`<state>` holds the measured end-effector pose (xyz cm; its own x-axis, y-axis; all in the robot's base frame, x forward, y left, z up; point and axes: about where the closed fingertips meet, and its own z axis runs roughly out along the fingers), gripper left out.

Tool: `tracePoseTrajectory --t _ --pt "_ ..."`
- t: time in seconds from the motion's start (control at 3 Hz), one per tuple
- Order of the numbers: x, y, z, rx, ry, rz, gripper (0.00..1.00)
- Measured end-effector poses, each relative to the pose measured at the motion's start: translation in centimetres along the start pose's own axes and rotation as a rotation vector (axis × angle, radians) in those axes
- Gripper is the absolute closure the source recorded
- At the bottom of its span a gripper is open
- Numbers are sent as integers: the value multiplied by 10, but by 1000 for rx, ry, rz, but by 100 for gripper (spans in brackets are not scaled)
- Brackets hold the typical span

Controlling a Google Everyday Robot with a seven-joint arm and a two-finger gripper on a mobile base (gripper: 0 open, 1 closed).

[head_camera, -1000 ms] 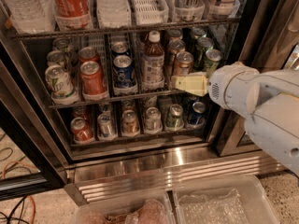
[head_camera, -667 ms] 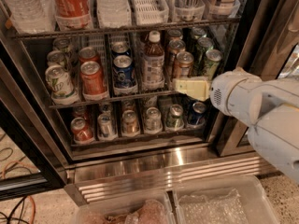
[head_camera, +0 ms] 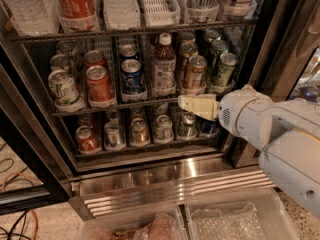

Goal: Pick orange can from middle shelf of fridge

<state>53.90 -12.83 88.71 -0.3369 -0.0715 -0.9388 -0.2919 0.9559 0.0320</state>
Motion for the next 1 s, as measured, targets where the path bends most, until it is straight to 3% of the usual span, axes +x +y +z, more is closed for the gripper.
tracePoseTrajectory --t 0.67,1.0 --pt "-8 1 6 -9 -18 104 0" --pt "-9 -1 3 -4 -32 126 0"
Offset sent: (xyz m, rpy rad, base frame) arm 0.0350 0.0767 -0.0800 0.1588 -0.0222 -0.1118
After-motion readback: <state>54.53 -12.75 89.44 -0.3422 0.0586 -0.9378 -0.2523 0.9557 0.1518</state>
